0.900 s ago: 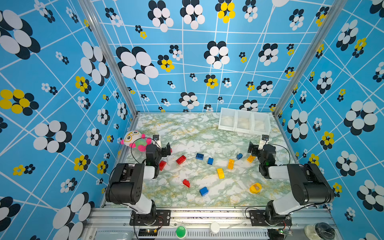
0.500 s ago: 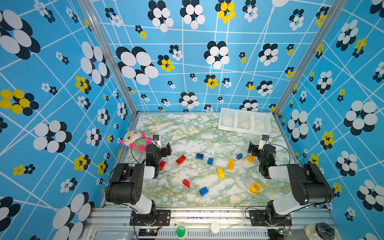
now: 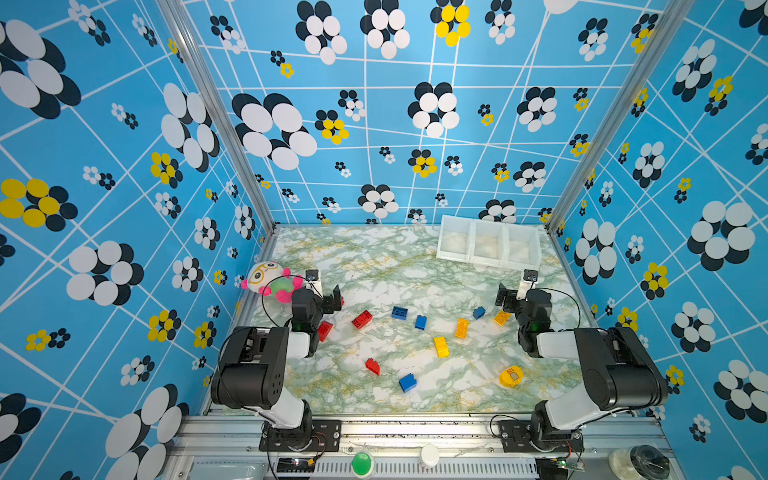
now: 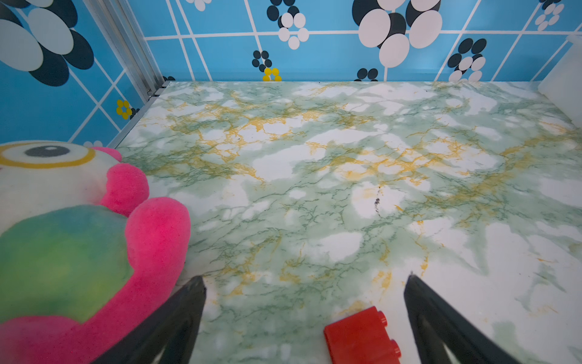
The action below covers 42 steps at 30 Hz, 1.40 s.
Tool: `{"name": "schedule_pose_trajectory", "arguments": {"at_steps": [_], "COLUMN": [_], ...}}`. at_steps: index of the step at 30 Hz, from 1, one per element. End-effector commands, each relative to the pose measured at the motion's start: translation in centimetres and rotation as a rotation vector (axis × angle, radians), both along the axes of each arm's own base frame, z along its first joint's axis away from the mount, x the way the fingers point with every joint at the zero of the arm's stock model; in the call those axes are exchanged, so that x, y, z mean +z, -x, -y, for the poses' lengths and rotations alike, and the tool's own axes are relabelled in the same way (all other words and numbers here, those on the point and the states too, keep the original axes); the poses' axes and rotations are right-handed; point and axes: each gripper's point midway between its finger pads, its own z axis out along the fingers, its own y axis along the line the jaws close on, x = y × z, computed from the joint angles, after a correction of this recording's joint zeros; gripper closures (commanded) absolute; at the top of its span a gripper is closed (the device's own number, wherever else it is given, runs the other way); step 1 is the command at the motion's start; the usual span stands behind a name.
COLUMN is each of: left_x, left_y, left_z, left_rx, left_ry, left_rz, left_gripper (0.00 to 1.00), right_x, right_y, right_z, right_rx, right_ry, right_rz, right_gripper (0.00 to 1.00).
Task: Sort the legos into containers by color
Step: Move the container to the top-center of the table.
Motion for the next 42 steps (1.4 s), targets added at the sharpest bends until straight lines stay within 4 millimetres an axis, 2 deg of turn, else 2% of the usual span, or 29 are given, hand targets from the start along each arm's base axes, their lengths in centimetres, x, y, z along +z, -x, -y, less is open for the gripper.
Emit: {"name": "schedule_pose_trajectory", "arguments": {"at_steps": [1,6,8,11,14,17,19,22,28,33,36,42], "left_x": [0.3,0.3,0.9,2.8,4.2,5.2,5.6,6.3,6.4,6.4,6.6,6.4], "left_y": [0.3,0.3,0.1,-0.3,-0.3,-0.3,-0.3,-0.5,-0.1,0.3,0.4,0.2], "left_z": [-0.1,-0.1,-0.5,-1.0,-1.1,-0.7,0.0,1.1,3.5,4.6,5.0,6.0], "left_rx": [-0.003,-0.003,0.024,0.052,0.072,0.076,0.073,0.050,-0.006,-0.032,-0.041,-0.072], "left_ry": [-0.012,-0.012,-0.018,-0.015,-0.007,0.053,0.088,0.133,0.175,0.221,0.248,0.272], "left_rz": [0.006,0.008,-0.001,-0.054,-0.074,-0.118,-0.153,-0.196,-0.271,-0.287,-0.291,-0.305], "left_gripper": [0.01,0.01,0.01,0.01,0.01,0.01,0.01,0.01,0.01,0.01,0.01,0.01], "right_x": [0.1,0.3,0.9,2.7,3.4,3.7,4.4,5.5,7.3,8.0,7.4,4.8], "right_y": [0.4,0.4,0.3,0.5,0.6,0.5,0.0,-1.6,-6.4,-10.5,-12.2,-14.7], "right_z": [0.4,0.4,0.3,1.2,1.2,0.4,-0.8,-2.0,-2.4,-2.4,-1.8,-0.5], "right_rx": [-0.019,-0.017,-0.011,-0.081,-0.109,-0.110,-0.082,-0.067,-0.087,-0.105,-0.120,-0.132], "right_ry": [-0.003,-0.003,-0.001,-0.019,-0.063,-0.091,-0.097,-0.095,-0.084,-0.106,-0.142,-0.225], "right_rz": [0.003,0.014,-0.017,-0.083,-0.149,-0.255,-0.294,-0.346,-0.479,-0.546,-0.574,-0.644], "right_gripper": [0.01,0.01,0.01,0.01,0.01,0.01,0.01,0.01,0.01,0.01,0.02,0.14]}}
